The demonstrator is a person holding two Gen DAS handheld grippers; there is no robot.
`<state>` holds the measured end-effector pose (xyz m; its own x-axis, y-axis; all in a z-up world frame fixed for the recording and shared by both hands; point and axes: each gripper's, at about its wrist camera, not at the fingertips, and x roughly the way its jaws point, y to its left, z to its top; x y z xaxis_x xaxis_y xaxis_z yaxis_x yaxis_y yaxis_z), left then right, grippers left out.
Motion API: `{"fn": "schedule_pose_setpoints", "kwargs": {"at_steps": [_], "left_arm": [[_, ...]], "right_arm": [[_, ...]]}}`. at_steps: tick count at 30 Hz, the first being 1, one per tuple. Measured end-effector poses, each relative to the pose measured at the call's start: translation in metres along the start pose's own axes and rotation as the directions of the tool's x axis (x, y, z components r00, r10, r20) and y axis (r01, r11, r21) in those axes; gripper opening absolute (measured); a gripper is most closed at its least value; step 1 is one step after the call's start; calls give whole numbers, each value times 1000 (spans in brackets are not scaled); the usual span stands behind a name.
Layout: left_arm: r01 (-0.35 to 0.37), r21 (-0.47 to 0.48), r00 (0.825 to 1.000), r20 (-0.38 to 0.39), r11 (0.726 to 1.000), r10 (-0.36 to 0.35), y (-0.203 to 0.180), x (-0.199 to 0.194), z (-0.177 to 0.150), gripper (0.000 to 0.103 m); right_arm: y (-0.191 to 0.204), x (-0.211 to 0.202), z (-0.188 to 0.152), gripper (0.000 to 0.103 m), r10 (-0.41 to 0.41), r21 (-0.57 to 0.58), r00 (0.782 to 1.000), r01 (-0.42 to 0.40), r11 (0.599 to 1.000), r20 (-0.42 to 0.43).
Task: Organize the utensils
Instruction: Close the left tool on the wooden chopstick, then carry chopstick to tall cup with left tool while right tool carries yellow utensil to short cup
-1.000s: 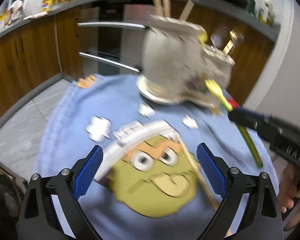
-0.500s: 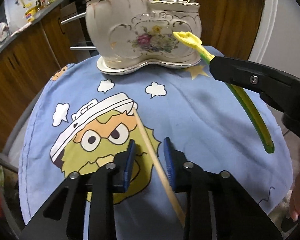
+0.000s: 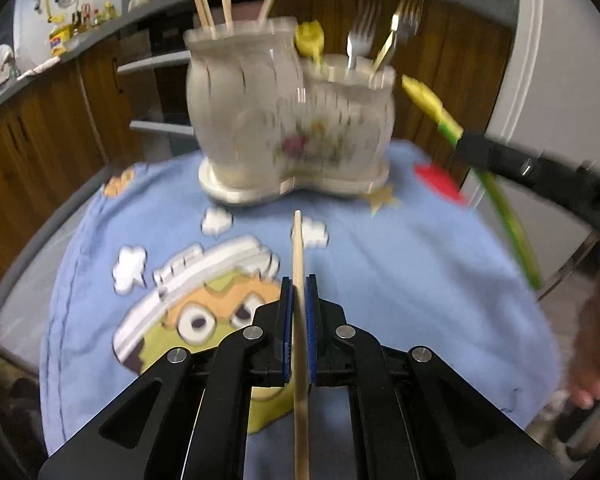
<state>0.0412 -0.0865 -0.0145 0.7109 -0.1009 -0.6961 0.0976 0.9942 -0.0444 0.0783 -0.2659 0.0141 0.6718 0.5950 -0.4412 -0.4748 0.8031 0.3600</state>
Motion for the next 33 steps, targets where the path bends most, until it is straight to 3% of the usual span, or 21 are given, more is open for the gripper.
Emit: {"fn": "schedule_pose_setpoints", "kwargs": {"at_steps": [2, 4, 10, 13, 19, 23, 24, 26, 32, 33], "left_arm": [[25, 5, 996, 80, 1000, -25, 8, -16, 9, 7], [62, 14, 979, 193, 998, -64, 17, -36, 20, 7], [160, -3, 900, 412, 987, -145, 47, -66, 68, 7], [189, -12, 867, 471, 982, -161, 55, -66, 98, 7], [182, -19, 799, 586, 983, -137, 66, -47, 157, 7], [193, -47, 752, 648, 980, -118, 71, -39, 182, 7], [183, -50, 732, 674, 982, -102, 70, -36, 189, 7], [163, -57, 710, 700, 985, -77, 70, -30, 196, 7], [76, -71, 684, 729, 995, 0, 67, -2, 197, 7], [60, -67, 689, 724, 996, 7, 65, 3, 198, 7]], "right_arm": [[0, -4, 6, 10, 8, 16, 999, -8, 1000, 35], [2, -11, 12, 10, 22, 21, 998, -24, 999, 66], [6, -15, 48, 10, 60, 21, 979, -65, 998, 196], [3, -1, 70, 10, 71, 29, 970, -80, 996, 233], [-8, 48, 104, 10, 97, 81, 959, -123, 989, 265], [-14, 77, 111, 10, 76, 79, 952, -104, 991, 296], [-15, 81, 110, 10, 71, 77, 952, -99, 992, 299], [-18, 89, 108, 10, 63, 70, 951, -89, 994, 303], [-21, 105, 98, 10, 40, 31, 949, -52, 998, 313], [-20, 106, 98, 10, 38, 28, 949, -49, 998, 312]]}}
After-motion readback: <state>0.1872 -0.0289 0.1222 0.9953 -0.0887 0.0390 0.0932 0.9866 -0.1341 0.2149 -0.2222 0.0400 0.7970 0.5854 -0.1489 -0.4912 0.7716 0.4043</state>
